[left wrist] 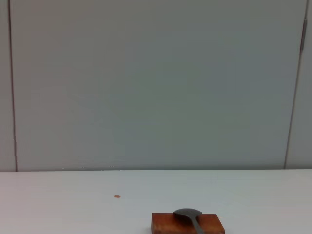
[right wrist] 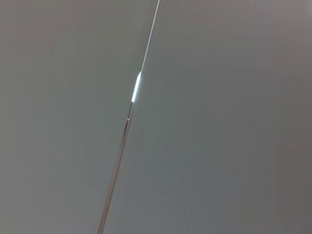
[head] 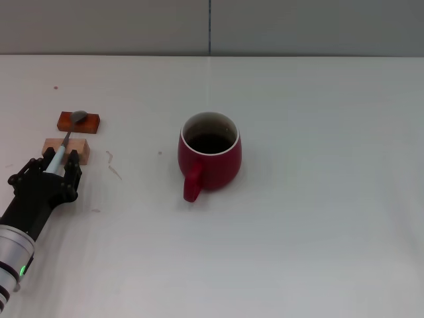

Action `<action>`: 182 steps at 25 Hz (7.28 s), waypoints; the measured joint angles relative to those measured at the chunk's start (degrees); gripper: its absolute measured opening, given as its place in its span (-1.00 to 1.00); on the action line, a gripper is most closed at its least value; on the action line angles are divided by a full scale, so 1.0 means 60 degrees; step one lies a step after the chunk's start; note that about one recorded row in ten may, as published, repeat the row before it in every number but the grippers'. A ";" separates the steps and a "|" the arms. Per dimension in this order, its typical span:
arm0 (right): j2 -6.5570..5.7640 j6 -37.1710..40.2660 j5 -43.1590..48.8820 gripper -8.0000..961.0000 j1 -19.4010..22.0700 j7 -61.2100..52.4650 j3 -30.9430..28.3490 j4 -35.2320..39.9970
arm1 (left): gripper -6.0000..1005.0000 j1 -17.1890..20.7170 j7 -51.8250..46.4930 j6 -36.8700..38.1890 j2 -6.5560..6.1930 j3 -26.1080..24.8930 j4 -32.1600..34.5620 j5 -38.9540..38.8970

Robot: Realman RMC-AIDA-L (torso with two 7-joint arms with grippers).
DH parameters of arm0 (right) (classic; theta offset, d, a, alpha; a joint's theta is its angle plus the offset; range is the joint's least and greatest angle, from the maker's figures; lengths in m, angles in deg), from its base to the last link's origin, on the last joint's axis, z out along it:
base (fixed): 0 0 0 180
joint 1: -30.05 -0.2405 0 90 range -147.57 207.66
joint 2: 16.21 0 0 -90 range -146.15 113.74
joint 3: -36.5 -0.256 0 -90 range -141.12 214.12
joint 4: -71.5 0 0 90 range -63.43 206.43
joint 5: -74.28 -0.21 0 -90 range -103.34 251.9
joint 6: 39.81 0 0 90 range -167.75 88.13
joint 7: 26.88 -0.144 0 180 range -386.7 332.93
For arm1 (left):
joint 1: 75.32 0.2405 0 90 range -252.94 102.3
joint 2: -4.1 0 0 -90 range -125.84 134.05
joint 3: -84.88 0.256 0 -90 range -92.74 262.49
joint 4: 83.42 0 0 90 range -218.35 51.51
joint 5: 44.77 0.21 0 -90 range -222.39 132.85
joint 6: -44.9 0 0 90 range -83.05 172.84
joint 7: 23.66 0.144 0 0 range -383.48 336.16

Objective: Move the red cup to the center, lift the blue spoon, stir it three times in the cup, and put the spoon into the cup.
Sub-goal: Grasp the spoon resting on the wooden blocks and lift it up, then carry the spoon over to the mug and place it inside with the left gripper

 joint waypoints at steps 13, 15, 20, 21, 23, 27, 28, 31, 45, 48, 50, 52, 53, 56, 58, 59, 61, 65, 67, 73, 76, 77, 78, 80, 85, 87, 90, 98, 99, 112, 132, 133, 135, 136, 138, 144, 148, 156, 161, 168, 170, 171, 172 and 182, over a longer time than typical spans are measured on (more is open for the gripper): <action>0.0000 0.0000 -0.0001 0.42 0.0000 -0.0001 0.0000 -0.0001 | -0.43 -0.0002 0.0025 -0.0053 0.0000 -0.0081 -0.0024 -0.0001; 0.0000 -0.0001 -0.0001 0.42 0.0000 -0.0001 0.0001 -0.0001 | -0.45 -0.0004 0.0016 -0.0052 0.0000 -0.0106 -0.0030 -0.0001; 0.0000 -0.0001 0.0000 0.42 0.0000 -0.0001 0.0000 0.0001 | -0.48 -0.0057 0.0000 -0.0054 0.0000 -0.0164 -0.0058 -0.0001; 0.0000 -0.0001 0.0000 0.42 0.0000 -0.0001 0.0000 0.0000 | -0.48 -0.0065 0.0001 -0.0060 0.0000 -0.0166 -0.0060 0.0000; 0.0000 -0.0001 0.0000 0.42 0.0000 -0.0001 0.0000 0.0000 | -0.49 -0.0078 0.0023 -0.0131 0.0000 -0.0202 -0.0061 -0.0001; 0.0000 -0.0001 0.0000 0.42 0.0000 -0.0001 0.0000 0.0001 | -0.51 -0.0087 0.0037 -0.0205 0.0000 -0.0232 -0.0061 -0.0001; 0.0000 -0.0001 0.0000 0.42 0.0000 -0.0001 0.0000 0.0000 | -0.52 -0.0089 0.0046 -0.0211 0.0000 -0.0233 -0.0060 -0.0001; 0.0000 -0.0001 0.0000 0.42 -0.0001 -0.0001 0.0000 0.0001 | -0.54 -0.0092 0.0059 -0.0215 0.0000 -0.0233 -0.0059 -0.0001; -0.0015 -0.0075 0.0000 0.42 0.0000 -0.0001 0.0000 -0.0006 | -0.65 -0.0082 0.0002 -0.0085 0.0000 -0.0244 -0.0088 -0.0001; -0.0016 -0.0076 0.0000 0.42 -0.0001 -0.0001 0.0000 -0.0018 | -0.65 -0.0082 -0.0001 -0.0082 -0.0001 -0.0244 -0.0089 -0.0001; -0.0015 -0.0078 -0.0001 0.42 0.0000 -0.0001 0.0000 -0.0022 | -0.65 -0.0078 -0.0014 -0.0079 0.0000 -0.0244 -0.0089 0.0000; -0.0016 -0.0086 -0.0001 0.42 -0.0001 -0.0001 0.0001 -0.0030 | -0.65 -0.0070 -0.0072 -0.0075 0.0000 -0.0253 -0.0089 -0.0001; -0.0013 -0.0089 0.0000 0.42 -0.0001 -0.0001 0.0001 -0.0036 | -0.65 -0.0063 -0.0196 -0.0073 -0.0001 -0.0259 -0.0088 0.0000; -0.0009 -0.0090 0.0000 0.42 -0.0001 -0.0001 0.0000 -0.0042 | -0.65 -0.0036 -0.0578 -0.0070 -0.0023 -0.0260 -0.0041 -0.0001; -0.0007 -0.0090 0.0000 0.42 -0.0001 -0.0001 0.0000 -0.0044 | -0.65 -0.0022 -0.0825 -0.0067 -0.0036 -0.0254 0.0000 -0.0001; -0.0006 -0.0090 0.0000 0.42 -0.0001 -0.0001 0.0000 -0.0044 | -0.65 -0.0022 -0.0825 -0.0067 -0.0036 -0.0254 0.0000 -0.0001; -0.0003 -0.0090 0.0000 0.42 0.0000 -0.0001 0.0000 -0.0053 | -0.65 -0.0019 -0.1113 -0.0014 -0.0054 -0.0208 0.0033 -0.0001; -0.0001 -0.0091 0.0000 0.42 -0.0001 -0.0001 0.0000 -0.0061 | -0.65 -0.0017 -0.1385 0.0113 -0.0066 -0.0183 0.0047 0.0001; 0.0000 -0.0091 -0.0001 0.42 0.0000 -0.0001 0.0001 -0.0061 | -0.65 -0.0002 -0.1563 0.0220 -0.0081 -0.0176 0.0053 0.0005; 0.0000 -0.0090 0.0000 0.42 -0.0001 -0.0001 0.0001 -0.0058 | -0.65 0.0112 -0.3160 0.0876 -0.0105 0.0371 0.0401 0.0015; 0.0000 -0.0091 -0.0001 0.42 -0.0001 -0.0001 -0.0003 -0.0058 | -0.65 0.0220 -0.4045 0.0999 -0.0105 0.0840 0.0821 0.0018; 0.0000 -0.0092 0.0000 0.42 -0.0001 -0.0001 -0.0013 -0.0058 | -0.65 0.0325 -0.4995 0.1045 -0.0107 0.1472 0.1364 0.0019; 0.0000 -0.0093 -0.0001 0.42 -0.0001 -0.0001 -0.0030 -0.0058 | -0.65 0.0325 -0.4995 0.1045 -0.0107 0.1472 0.1364 0.0019; 0.0000 -0.0096 -0.0001 0.42 0.0000 -0.0001 -0.0101 -0.0058 | -0.65 0.0457 -0.6119 0.1110 -0.0119 0.2180 0.2052 0.0022; 0.0000 -0.0102 -0.0001 0.42 0.0000 -0.0001 -0.0116 -0.0058 | -0.65 0.1002 -0.8634 0.1361 -0.0177 0.3430 0.3968 0.0021; 0.0000 -0.0104 -0.0001 0.42 -0.0001 -0.0001 -0.0118 -0.0058 | -0.65 0.1140 -0.9271 0.1459 -0.0239 0.3892 0.4529 0.0020; 0.0000 -0.0105 -0.0001 0.42 -0.0003 -0.0001 -0.0118 -0.0063 | -0.65 0.1244 -1.0087 0.1687 -0.0424 0.4605 0.5286 0.0021; 0.0000 -0.0105 -0.0001 0.42 -0.0014 -0.0001 -0.0118 -0.0074 | -0.65 0.1258 -1.1625 0.2670 -0.1035 0.5193 0.6593 0.0602; 0.0000 -0.0105 -0.0001 0.42 -0.0014 -0.0001 -0.0117 -0.0074 | -0.65 0.1259 -1.1809 0.2717 -0.1089 0.5167 0.6880 0.0829; 0.0018 -0.0104 -0.0001 0.42 0.0117 -0.0001 -0.0117 -0.0074 | -0.65 0.1121 -1.3845 0.2205 -0.0727 0.3194 1.0974 0.6336; 0.0044 -0.0020 -0.0001 0.42 0.0400 -0.0001 -0.0132 -0.0209 | -0.69 0.0610 -1.4042 0.1675 -0.0192 0.2694 1.1601 0.7655; 0.0044 -0.0019 -0.0001 0.42 0.0404 -0.0001 -0.0132 -0.0213 | -0.70 0.0610 -1.4039 0.1661 -0.0186 0.2693 1.1593 0.7649; 0.0044 -0.0016 -0.0001 0.42 0.0414 -0.0001 -0.0132 -0.0229 | -0.70 0.0607 -1.4036 0.1648 -0.0173 0.2689 1.1571 0.7625; 0.0044 -0.0016 -0.0001 0.42 0.0414 -0.0001 -0.0132 -0.0229 | -0.70 0.0607 -1.4036 0.1648 -0.0173 0.2689 1.1571 0.7625; 0.0044 -0.0015 -0.0001 0.42 0.0414 -0.0001 -0.0132 -0.0250 | -0.70 0.0579 -1.4035 0.1640 -0.0168 0.2687 1.1555 0.7618; 0.0044 -0.0015 -0.0001 0.42 0.0430 -0.0001 -0.0132 -0.0260 | -0.70 0.0501 -1.4032 0.1570 -0.0160 0.2685 1.1542 0.7615; 0.0044 -0.0015 0.0000 0.42 0.0461 -0.0001 -0.0148 -0.0273 | -0.70 0.0465 -1.4032 0.1538 -0.0154 0.2686 1.1542 0.7560; 0.0044 -0.0018 -0.0001 0.42 0.0504 -0.0001 -0.0194 -0.0349 | -0.71 0.0338 -1.4033 0.1454 -0.0138 0.2718 1.1523 0.7287; 0.0044 -0.0040 -0.0001 0.42 0.0503 -0.0001 -0.0239 -0.0357 | -0.71 0.0197 -1.3948 0.1393 -0.0106 0.2764 1.1278 0.6890; 0.0051 -0.0027 -0.0001 0.42 0.0523 -0.0001 -0.0236 -0.0353 | -0.71 -0.0205 -1.3676 0.1378 -0.0101 0.2776 1.0627 0.6473; 0.0053 -0.0025 -0.0001 0.42 0.0546 -0.0001 -0.0234 -0.0355 | -0.71 -0.0283 -1.3567 0.1378 -0.0098 0.2817 1.0594 0.6306; 0.0053 -0.0025 -0.0001 0.42 0.0546 -0.0001 -0.0234 -0.0355 | -0.71 -0.0283 -1.3567 0.1378 -0.0098 0.2817 1.0594 0.6306; 0.0055 -0.0024 -0.0001 0.42 0.0558 -0.0001 -0.0231 -0.0359 | -0.71 -0.0307 -1.3536 0.1377 -0.0094 0.2847 1.0590 0.6223; 0.0059 -0.0015 -0.0001 0.42 0.0588 0.0002 -0.0232 -0.0381 | -0.71 -0.0327 -1.3091 0.1028 -0.0071 0.3317 1.0580 0.5588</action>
